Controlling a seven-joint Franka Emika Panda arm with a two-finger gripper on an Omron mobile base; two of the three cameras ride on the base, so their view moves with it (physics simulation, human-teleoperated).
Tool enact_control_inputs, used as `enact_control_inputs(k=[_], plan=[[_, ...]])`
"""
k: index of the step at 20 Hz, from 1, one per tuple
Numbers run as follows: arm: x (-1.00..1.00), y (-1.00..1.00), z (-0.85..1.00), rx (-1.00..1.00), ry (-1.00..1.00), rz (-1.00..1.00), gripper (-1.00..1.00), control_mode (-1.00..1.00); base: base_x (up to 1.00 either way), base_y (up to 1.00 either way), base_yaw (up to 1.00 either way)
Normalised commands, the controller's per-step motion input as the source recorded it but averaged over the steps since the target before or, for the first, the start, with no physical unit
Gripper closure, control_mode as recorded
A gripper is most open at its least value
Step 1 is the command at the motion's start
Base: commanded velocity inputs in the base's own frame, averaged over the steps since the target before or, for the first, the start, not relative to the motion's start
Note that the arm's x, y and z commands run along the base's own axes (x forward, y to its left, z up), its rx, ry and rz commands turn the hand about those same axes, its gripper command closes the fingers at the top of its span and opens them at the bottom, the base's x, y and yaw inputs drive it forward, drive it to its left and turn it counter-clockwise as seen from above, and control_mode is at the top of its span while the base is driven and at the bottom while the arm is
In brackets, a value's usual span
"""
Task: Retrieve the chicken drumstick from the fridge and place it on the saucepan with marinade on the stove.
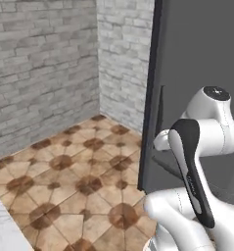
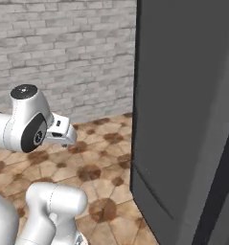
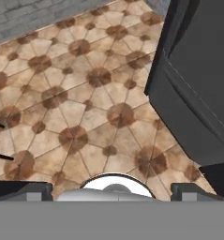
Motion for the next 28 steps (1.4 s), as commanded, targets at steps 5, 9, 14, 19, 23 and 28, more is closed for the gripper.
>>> enact_control_inputs(k=[5, 9, 14, 19, 23, 28], plan=[[0.0, 0.0, 0.0, 0.0, 0.0, 0.0, -1.0, 1.0, 0.96, 0.31, 0.57], [0.0, 0.0, 0.0, 0.0, 0.0, 0.0, -1.0, 1.0, 1.0, 0.28, 0.54], [0.0, 0.0, 0.0, 0.0, 0.0, 0.0, -1.0, 1.0, 1.0, 0.2, 0.43], [0.0, 0.0, 0.0, 0.0, 0.0, 0.0, -1.0, 1.0, 1.0, 0.02, 0.2], [0.0, 0.0, 0.0, 0.0, 0.0, 0.0, -1.0, 1.0, 0.85, 0.0, 0.03], [0.0, 0.0, 0.0, 0.0, 0.0, 0.0, -1.0, 1.0, 0.37, 0.0, -0.09]])
